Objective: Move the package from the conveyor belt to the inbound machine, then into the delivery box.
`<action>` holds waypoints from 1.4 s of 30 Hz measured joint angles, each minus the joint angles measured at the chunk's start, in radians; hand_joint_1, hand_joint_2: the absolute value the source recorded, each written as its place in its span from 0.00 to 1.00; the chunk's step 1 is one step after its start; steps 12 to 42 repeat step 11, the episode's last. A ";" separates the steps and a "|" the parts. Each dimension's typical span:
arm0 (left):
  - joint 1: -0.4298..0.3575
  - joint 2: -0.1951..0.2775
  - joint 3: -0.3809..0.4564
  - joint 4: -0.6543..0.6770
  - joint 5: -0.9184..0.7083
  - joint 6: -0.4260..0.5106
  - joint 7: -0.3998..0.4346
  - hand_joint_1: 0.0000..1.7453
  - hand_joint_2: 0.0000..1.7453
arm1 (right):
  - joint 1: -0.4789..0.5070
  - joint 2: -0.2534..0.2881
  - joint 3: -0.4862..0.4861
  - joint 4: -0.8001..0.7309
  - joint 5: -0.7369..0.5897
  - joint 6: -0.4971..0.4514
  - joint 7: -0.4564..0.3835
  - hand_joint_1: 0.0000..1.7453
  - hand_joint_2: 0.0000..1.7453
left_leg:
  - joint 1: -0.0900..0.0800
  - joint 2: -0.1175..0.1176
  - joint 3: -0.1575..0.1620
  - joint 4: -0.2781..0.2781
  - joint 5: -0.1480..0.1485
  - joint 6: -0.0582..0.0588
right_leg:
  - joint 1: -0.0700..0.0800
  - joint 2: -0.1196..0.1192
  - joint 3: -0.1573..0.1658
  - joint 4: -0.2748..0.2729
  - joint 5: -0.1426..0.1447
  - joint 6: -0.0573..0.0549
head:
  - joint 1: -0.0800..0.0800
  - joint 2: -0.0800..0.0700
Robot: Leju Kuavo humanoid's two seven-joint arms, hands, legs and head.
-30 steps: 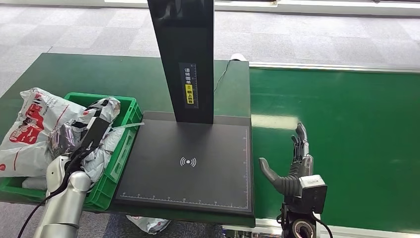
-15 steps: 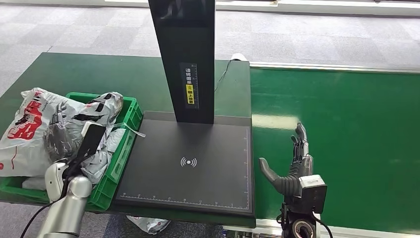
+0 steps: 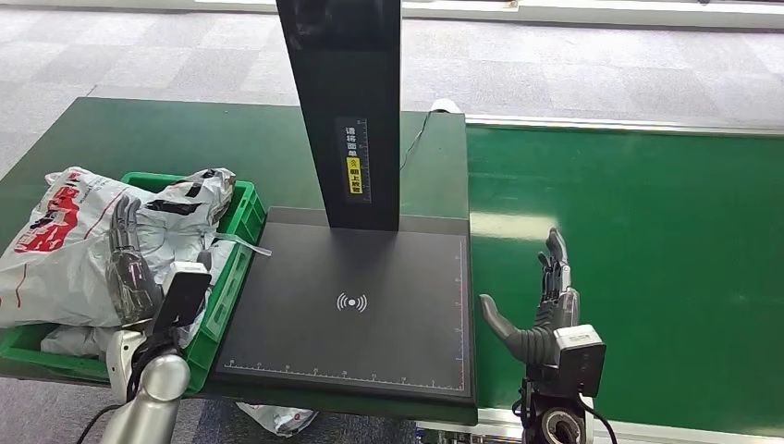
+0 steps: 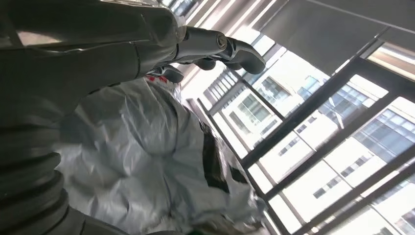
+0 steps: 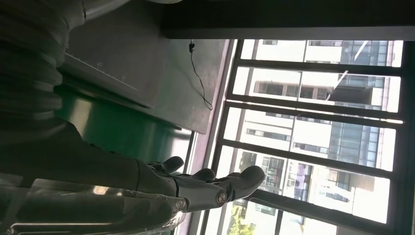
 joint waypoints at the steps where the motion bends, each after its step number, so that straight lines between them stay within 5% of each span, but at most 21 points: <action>1: 0.017 -0.011 -0.023 -0.020 0.053 -0.012 -0.029 0.00 1.00 | -0.004 0.000 0.003 0.003 -0.005 -0.004 -0.004 0.00 1.00 | 0.000 0.000 0.000 0.000 0.000 0.000 | 0.000 0.000 0.000 0.000 0.000 0.000 | 0.000 0.000; 6: 0.098 -0.042 -0.150 -0.131 0.280 -0.090 -0.126 0.00 1.00 | -0.011 -0.002 0.010 0.010 -0.036 -0.026 -0.024 0.00 1.00 | -0.001 0.000 -0.002 0.000 -0.001 0.001 | -0.001 0.000 -0.001 -0.001 0.000 0.000 | 0.000 0.000; 11: 0.147 -0.046 -0.230 -0.212 0.519 -0.277 -0.187 0.00 1.00 | -0.010 -0.002 0.025 0.019 -0.045 -0.028 -0.028 0.00 1.00 | 0.000 0.000 -0.002 0.000 -0.001 0.001 | 0.000 0.000 -0.002 -0.001 0.000 0.000 | 0.000 0.000; 42: 0.147 -0.046 -0.230 -0.212 0.519 -0.277 -0.187 0.00 1.00 | -0.010 -0.002 0.025 0.019 -0.045 -0.028 -0.028 0.00 1.00 | 0.000 0.000 -0.002 0.000 -0.001 0.001 | 0.000 0.000 -0.002 -0.001 0.000 0.000 | 0.000 0.000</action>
